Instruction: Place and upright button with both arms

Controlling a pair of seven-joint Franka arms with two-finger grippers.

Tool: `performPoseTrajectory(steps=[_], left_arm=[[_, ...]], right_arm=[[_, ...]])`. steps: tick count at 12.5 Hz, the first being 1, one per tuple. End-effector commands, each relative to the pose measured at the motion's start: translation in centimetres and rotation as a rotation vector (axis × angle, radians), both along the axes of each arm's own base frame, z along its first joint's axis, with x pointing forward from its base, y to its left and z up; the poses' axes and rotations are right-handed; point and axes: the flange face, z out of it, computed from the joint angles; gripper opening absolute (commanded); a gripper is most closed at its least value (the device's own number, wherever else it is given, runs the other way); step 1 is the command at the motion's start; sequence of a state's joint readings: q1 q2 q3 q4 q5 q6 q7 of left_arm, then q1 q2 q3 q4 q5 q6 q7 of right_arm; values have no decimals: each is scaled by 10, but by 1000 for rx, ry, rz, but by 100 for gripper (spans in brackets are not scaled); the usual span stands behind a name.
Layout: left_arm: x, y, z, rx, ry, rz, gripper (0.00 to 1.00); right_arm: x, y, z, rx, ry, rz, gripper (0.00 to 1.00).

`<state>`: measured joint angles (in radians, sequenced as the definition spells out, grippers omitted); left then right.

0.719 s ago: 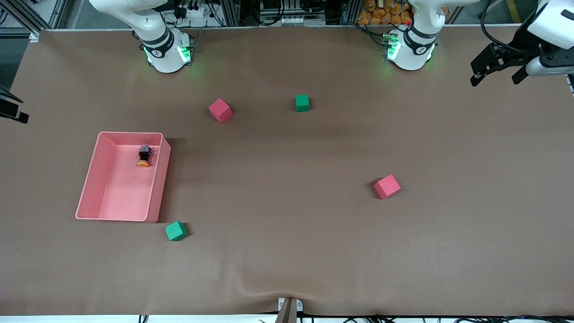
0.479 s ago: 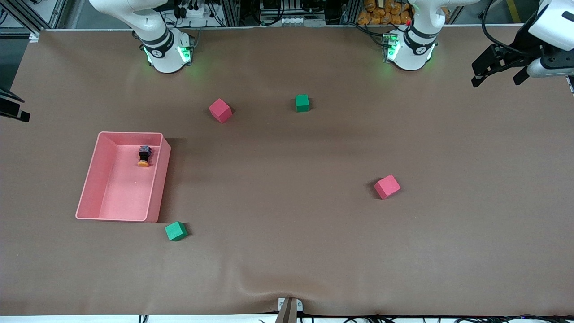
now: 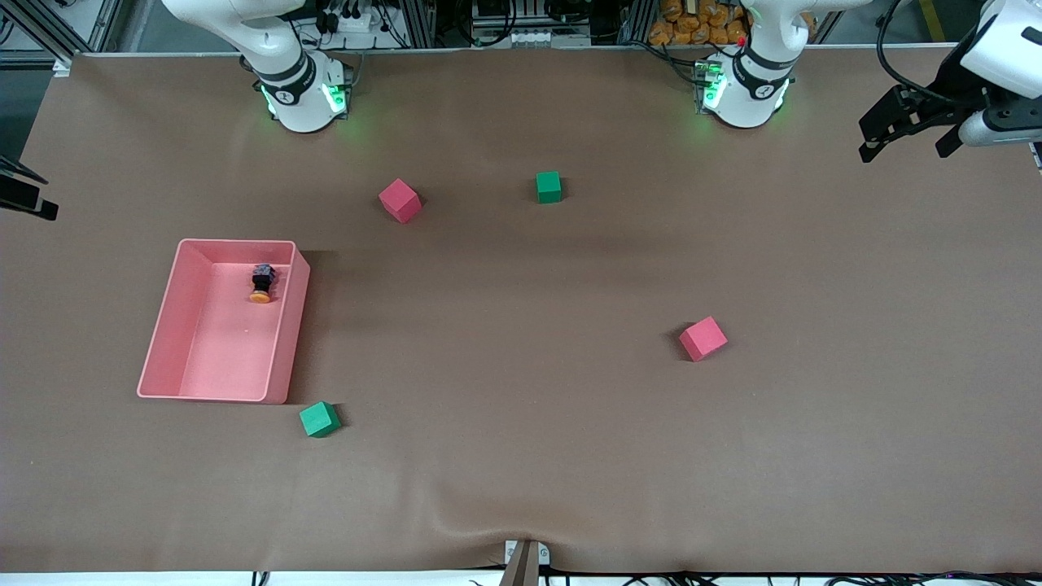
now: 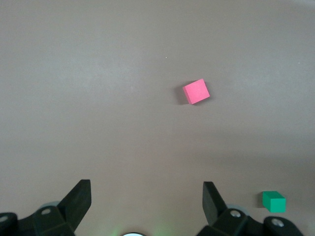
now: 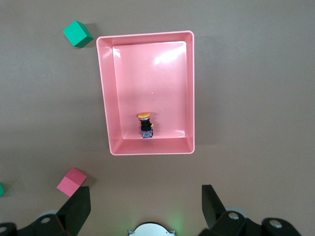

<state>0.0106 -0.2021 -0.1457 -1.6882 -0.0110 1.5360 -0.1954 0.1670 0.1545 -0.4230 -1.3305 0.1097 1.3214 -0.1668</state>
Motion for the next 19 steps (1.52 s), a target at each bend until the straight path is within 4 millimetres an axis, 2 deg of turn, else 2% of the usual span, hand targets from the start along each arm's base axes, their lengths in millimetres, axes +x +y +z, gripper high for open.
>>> performPoseTrajectory(steps=[1, 6, 9, 11, 13, 16, 19], left_arm=[[1, 1, 2, 22, 26, -8, 100], [-1, -2, -2, 26, 46, -18, 100], [-1, -2, -3, 26, 49, -19, 100], [-1, -1, -3, 26, 49, -18, 100], [-1, -1, -3, 26, 49, -18, 100], [-1, -1, -3, 26, 49, -18, 100], [-1, -1, -4, 26, 50, -18, 100]], right_arm=[[-9, 0, 3, -5, -3, -8, 100], [-9, 0, 1, -3, 5, -8, 100], [-7, 1, -20, 10, 37, -4, 100], [2, 8, -50, 21, 37, 15, 100], [7, 6, -83, 12, 28, 12, 100], [1, -4, -156, 12, 34, -16, 100], [-6, 1, -224, -8, -32, -17, 100]])
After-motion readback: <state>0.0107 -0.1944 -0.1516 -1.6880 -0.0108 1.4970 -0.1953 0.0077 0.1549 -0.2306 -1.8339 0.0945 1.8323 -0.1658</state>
